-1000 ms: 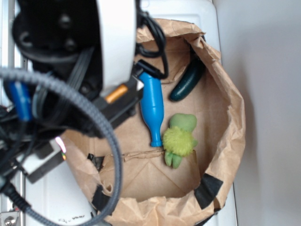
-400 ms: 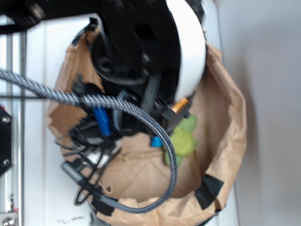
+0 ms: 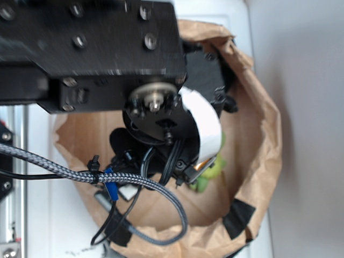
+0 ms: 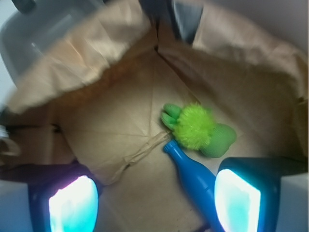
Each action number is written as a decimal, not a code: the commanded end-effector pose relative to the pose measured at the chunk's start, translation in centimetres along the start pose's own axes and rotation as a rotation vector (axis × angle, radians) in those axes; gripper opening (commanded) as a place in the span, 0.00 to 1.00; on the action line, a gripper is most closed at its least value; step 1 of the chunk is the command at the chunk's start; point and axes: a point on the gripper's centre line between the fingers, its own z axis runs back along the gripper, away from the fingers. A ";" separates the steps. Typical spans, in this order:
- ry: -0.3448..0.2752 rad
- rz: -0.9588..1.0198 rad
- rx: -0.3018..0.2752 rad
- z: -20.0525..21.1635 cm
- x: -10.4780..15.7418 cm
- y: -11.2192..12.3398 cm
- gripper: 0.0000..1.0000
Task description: Grab the blue bottle.
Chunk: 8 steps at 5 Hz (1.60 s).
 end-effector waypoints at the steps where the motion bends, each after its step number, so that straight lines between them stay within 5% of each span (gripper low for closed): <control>1: 0.017 -0.100 -0.021 -3.0 -0.2 1.0 1.00; 5: 0.074 -0.096 0.002 -5.8 -4.9 4.1 1.00; 8: 0.124 -0.082 0.096 -9.7 -4.0 5.5 1.00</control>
